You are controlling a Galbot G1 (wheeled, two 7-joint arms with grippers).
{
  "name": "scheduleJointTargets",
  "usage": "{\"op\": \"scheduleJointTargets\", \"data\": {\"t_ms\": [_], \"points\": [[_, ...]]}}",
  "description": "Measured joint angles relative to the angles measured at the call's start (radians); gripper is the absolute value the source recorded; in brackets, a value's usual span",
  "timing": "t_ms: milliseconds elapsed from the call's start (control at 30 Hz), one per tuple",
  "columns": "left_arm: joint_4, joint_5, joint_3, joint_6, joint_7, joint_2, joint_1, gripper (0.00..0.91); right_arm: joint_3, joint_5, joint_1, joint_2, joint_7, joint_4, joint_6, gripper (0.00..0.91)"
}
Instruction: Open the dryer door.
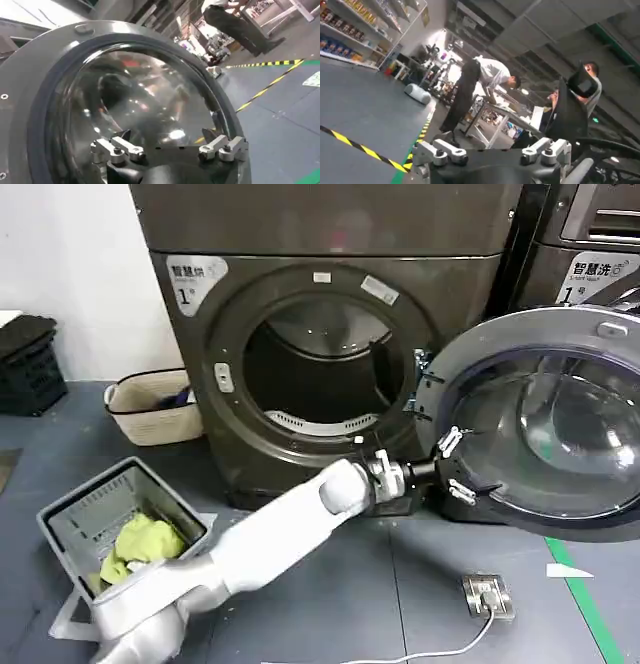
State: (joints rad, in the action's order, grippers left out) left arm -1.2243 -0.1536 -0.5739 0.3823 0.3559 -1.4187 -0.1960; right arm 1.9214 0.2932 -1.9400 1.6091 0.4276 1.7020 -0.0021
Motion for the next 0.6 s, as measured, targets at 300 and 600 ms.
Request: {"op": "scheduleJointTargets", "data": {"t_ms": [300,600], "points": [[-0.154,-0.043,0.028,-0.057,-0.009,0.117,-0.036,0.907,-0.01,0.024,0.001,0.0,-0.014,0.014,-0.024,0.907],[-0.354,-0.055,0.095,-0.178,-0.035,0.295,-0.109,0.907,-0.019,0.027,0.017,-0.028,-0.02,0.018,-0.039,0.907]]}}
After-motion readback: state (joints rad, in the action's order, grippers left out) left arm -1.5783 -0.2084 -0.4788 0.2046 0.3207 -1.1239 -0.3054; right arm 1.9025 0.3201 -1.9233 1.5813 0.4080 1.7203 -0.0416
